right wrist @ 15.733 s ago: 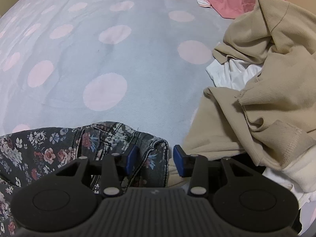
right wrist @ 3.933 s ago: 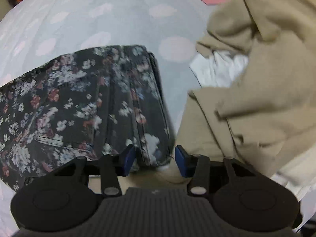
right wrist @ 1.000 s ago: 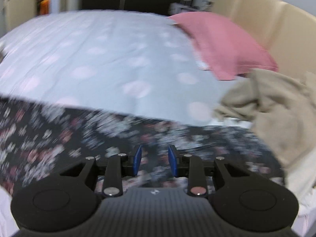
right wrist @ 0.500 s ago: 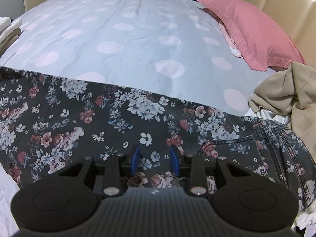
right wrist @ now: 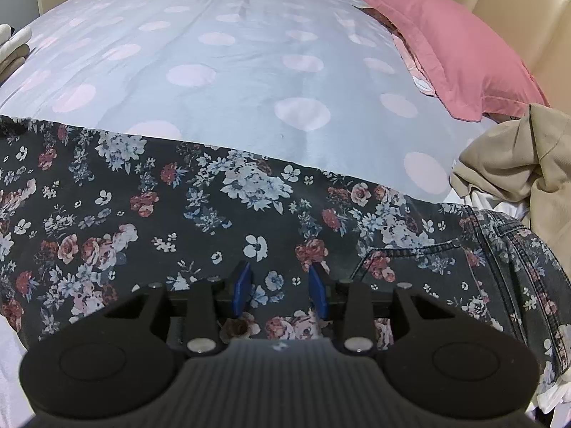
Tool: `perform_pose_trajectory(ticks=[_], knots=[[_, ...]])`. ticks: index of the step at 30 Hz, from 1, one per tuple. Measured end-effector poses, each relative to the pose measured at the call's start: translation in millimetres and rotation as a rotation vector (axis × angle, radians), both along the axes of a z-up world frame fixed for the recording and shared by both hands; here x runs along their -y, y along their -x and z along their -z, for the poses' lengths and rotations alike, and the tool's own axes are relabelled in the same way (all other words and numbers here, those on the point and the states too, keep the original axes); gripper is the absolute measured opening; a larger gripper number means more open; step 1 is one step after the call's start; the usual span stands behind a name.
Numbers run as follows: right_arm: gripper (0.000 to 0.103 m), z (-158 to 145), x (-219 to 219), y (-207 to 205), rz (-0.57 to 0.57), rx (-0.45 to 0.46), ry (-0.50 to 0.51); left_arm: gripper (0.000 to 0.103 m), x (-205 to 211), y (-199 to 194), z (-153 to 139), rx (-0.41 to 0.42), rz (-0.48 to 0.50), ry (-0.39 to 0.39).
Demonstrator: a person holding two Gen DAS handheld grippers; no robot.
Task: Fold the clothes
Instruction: 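Lift the leg hem with the left tool and fold it toward the waistband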
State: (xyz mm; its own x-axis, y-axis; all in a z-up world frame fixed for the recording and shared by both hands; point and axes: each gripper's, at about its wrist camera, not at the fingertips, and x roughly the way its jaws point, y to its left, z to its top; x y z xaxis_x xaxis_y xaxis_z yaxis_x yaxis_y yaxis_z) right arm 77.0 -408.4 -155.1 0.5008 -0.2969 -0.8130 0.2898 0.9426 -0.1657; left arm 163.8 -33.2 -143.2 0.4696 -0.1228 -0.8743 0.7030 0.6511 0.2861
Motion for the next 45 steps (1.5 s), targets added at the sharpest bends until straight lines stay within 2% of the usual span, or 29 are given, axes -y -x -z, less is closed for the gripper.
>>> perform_pose_trajectory(ticks=[4,9,12,15,19,21,24,26,30,31,33,37,39,43,45], knots=[[0.039,-2,1,0,0.011,0.006,0.016,0.003,-23,3,-39,-0.094,0.013,0.047],[0.040,-3,9,1,0.059,0.008,0.024,0.003,-58,9,-67,-0.203,0.020,-0.002],[0.040,-5,13,1,0.086,0.013,0.025,0.003,-71,14,-60,-0.277,0.025,-0.060],[0.040,-6,17,2,0.104,0.016,0.030,0.003,-73,17,-40,-0.368,0.037,-0.107],[0.041,-6,20,5,0.118,0.014,0.033,0.008,-67,19,-21,-0.413,0.053,-0.154],[0.042,-5,21,5,0.124,0.013,0.034,0.016,-65,17,-20,-0.438,0.061,-0.149],[0.044,-5,23,6,0.131,0.014,0.031,0.031,-68,13,-33,-0.444,0.086,-0.086],[0.044,-4,23,5,0.130,0.014,0.028,0.048,-69,10,-43,-0.417,0.091,-0.031],[0.044,-3,20,3,0.107,0.014,0.029,0.050,-72,-6,-58,-0.372,0.063,0.080],[0.044,-3,19,3,0.099,0.013,0.034,0.050,-69,-9,-58,-0.337,0.057,0.080],[0.044,-2,17,2,0.088,0.008,0.044,0.048,-60,-16,-51,-0.234,0.057,0.031],[0.045,1,17,0,0.086,-0.005,0.042,0.036,-44,-25,-23,-0.031,0.099,-0.126],[0.045,3,17,0,0.087,-0.010,0.043,0.036,-37,-29,-6,0.046,0.127,-0.196],[0.046,6,18,0,0.088,-0.019,0.044,0.034,-28,-29,24,0.127,0.209,-0.299],[0.046,7,19,-1,0.089,-0.023,0.045,0.019,-26,-30,28,0.135,0.220,-0.314]])
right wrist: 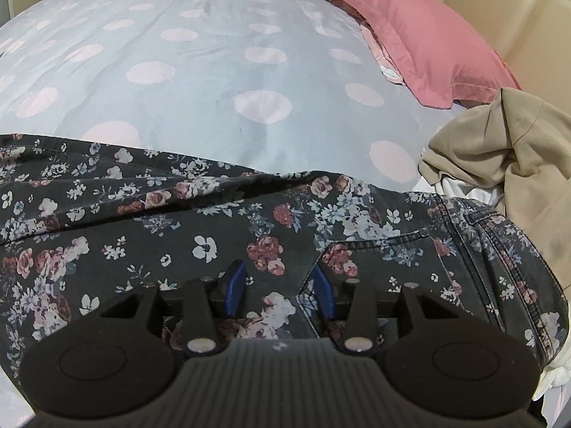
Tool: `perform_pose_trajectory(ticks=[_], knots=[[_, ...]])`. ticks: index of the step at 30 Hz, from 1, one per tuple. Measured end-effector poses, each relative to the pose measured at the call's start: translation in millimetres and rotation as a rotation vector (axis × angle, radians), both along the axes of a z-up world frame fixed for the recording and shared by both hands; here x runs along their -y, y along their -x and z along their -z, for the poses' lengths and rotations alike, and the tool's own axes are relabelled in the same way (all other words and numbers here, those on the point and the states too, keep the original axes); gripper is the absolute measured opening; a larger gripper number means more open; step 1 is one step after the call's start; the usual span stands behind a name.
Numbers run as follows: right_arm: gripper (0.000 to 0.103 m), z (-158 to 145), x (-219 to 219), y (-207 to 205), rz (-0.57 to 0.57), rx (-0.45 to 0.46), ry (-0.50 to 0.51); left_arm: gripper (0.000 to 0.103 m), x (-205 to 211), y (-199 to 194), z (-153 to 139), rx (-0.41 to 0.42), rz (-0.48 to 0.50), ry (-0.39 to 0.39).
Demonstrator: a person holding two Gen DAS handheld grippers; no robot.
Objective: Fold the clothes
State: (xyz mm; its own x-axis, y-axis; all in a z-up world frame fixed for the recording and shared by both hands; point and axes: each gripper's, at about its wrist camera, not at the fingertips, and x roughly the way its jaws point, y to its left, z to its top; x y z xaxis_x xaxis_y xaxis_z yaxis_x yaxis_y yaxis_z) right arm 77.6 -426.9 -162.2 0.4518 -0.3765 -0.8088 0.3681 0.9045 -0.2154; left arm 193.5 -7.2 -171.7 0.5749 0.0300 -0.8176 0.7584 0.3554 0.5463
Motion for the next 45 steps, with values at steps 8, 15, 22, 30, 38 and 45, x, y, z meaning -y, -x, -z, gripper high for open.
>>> perform_pose_trajectory(ticks=[8,15,22,30,38,45], knots=[[0.046,2,-1,-3,-0.009,-0.005,0.005,0.005,-17,-32,-55,-0.038,-0.169,0.249],[0.046,3,-1,-6,-0.008,-0.010,0.004,0.004,-24,-89,-117,0.017,-0.307,0.439],[0.046,3,0,-7,-0.010,-0.008,-0.001,0.000,-3,-130,-115,0.110,-0.407,0.416],[0.048,4,2,-9,-0.007,-0.010,-0.015,0.008,-10,-103,-111,0.058,-0.386,0.434],[0.049,2,-2,-9,-0.017,-0.010,-0.017,0.020,-11,-9,-89,-0.110,-0.255,0.381],[0.052,-1,-3,-6,-0.019,-0.003,-0.019,0.049,-10,70,-67,-0.239,-0.155,0.299]])
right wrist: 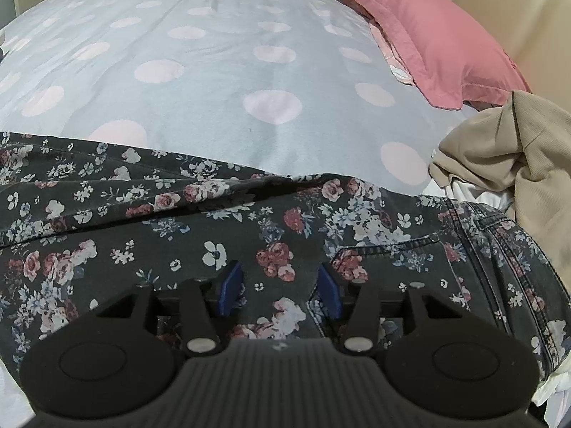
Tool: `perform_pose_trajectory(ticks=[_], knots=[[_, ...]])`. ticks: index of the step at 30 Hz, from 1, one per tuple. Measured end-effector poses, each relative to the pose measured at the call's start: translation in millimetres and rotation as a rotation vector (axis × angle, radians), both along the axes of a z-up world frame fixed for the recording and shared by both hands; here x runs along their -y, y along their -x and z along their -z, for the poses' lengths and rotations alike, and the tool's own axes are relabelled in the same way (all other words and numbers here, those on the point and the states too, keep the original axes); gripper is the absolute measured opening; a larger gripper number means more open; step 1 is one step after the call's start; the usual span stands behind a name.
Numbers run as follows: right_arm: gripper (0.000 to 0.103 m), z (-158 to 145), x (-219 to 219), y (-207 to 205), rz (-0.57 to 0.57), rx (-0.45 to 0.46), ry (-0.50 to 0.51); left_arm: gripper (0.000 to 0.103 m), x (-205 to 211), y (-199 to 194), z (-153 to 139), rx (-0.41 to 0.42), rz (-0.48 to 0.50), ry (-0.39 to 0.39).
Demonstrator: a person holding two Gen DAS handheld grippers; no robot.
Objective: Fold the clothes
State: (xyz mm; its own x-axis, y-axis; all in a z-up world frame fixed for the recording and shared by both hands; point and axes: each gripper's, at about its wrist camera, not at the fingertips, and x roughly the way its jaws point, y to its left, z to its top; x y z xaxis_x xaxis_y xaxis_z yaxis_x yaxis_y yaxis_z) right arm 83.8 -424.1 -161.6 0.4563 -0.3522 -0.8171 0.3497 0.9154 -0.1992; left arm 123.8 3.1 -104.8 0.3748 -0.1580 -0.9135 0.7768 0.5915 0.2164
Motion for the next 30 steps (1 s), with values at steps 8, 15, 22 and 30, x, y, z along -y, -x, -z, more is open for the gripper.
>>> perform_pose_trajectory(ticks=[8,15,22,30], knots=[[0.052,-3,-3,3,-0.010,0.008,-0.001,0.046,8,45,34,-0.006,0.078,-0.220],[0.052,-5,-6,7,-0.022,0.010,0.008,0.009,5,30,37,-0.007,0.008,-0.243],[0.052,-6,-6,7,-0.023,0.010,0.007,0.006,-5,-30,-21,0.074,-0.115,-0.119],[0.052,-5,-8,4,-0.031,0.008,0.006,0.006,36,-131,-39,0.149,-0.116,-0.177]])
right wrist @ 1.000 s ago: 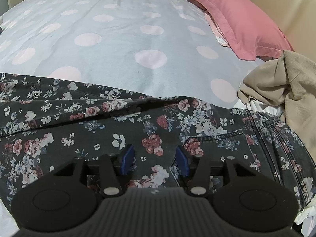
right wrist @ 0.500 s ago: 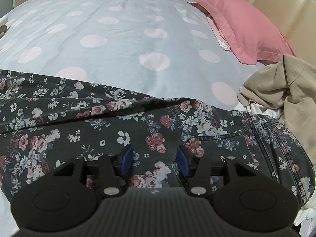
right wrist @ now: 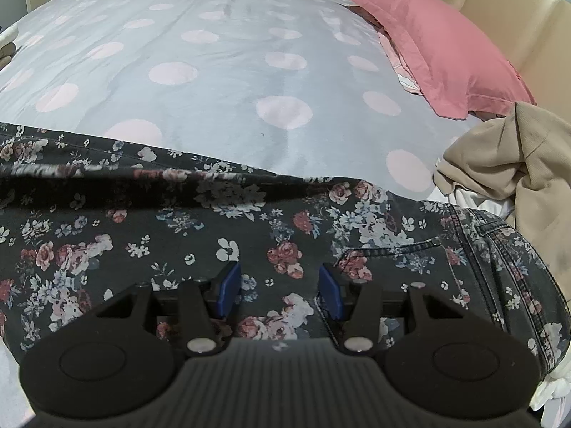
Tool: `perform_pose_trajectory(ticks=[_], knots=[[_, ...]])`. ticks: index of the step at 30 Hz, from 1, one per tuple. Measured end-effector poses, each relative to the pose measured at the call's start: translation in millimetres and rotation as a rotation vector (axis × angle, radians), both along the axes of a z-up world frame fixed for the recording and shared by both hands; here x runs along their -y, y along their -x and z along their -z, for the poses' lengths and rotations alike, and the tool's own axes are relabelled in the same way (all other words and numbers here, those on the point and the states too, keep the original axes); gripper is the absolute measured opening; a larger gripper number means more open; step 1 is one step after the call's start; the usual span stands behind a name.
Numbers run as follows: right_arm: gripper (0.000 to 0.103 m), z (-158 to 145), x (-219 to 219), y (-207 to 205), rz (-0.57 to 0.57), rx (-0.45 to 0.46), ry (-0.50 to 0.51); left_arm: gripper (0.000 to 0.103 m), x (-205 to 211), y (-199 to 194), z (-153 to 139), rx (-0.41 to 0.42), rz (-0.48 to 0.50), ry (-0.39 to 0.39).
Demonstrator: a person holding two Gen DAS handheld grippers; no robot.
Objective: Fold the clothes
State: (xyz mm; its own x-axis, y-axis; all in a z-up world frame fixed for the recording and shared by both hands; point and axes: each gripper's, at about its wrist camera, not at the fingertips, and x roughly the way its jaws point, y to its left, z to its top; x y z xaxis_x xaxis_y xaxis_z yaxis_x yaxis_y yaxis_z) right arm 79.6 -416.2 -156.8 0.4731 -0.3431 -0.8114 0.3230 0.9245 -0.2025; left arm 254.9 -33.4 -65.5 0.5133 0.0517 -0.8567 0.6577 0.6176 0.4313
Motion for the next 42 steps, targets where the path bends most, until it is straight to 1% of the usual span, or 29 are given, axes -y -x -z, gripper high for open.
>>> perform_pose_trajectory(ticks=[3,6,7,8,11,13,15,16,17,18,21,23,26,30,33,38,42], knots=[[0.052,1,1,-1,0.003,-0.002,-0.004,0.006,14,-32,13,-0.003,-0.027,-0.011],[0.052,2,3,-2,0.006,-0.005,-0.010,0.007,24,-53,27,0.020,-0.037,-0.017],[0.053,2,3,-3,0.007,-0.006,-0.014,0.012,25,-57,30,0.030,-0.040,-0.014],[0.053,3,4,-3,0.007,-0.007,-0.017,0.014,26,-60,33,0.033,-0.048,-0.007],[0.053,4,5,-6,0.005,-0.009,-0.026,0.016,20,-63,36,0.029,-0.065,0.040],[0.053,5,4,-7,-0.002,-0.010,-0.029,0.017,14,-58,34,0.044,-0.049,0.059],[0.053,5,3,-8,-0.009,-0.011,-0.030,0.032,6,-49,29,0.082,-0.029,0.071],[0.053,5,2,-8,-0.012,-0.011,-0.033,0.054,0,-43,26,0.117,-0.029,0.079],[0.053,4,2,-8,-0.014,-0.010,-0.035,0.065,-6,-37,22,0.154,-0.026,0.091],[0.053,4,2,-8,-0.016,-0.009,-0.038,0.065,-13,-31,19,0.175,-0.025,0.103],[0.053,3,0,-7,-0.023,-0.008,-0.045,0.065,-32,-17,13,0.185,-0.038,0.134],[0.053,3,-1,-7,-0.026,-0.009,-0.044,0.065,-43,-11,16,0.167,-0.058,0.153],[0.054,3,-2,-7,-0.026,-0.010,-0.041,0.065,-54,-13,25,0.167,-0.096,0.167],[0.054,5,-2,-7,-0.023,-0.014,-0.037,0.065,-61,-30,41,0.135,-0.153,0.238],[0.055,6,-1,-7,-0.020,-0.016,-0.034,0.062,-65,-48,54,0.116,-0.191,0.269],[0.056,9,0,-8,-0.019,-0.022,-0.029,0.061,-73,-71,73,0.064,-0.254,0.345],[0.056,12,0,-10,-0.025,-0.028,-0.025,0.059,-77,-79,87,0.034,-0.268,0.370]])
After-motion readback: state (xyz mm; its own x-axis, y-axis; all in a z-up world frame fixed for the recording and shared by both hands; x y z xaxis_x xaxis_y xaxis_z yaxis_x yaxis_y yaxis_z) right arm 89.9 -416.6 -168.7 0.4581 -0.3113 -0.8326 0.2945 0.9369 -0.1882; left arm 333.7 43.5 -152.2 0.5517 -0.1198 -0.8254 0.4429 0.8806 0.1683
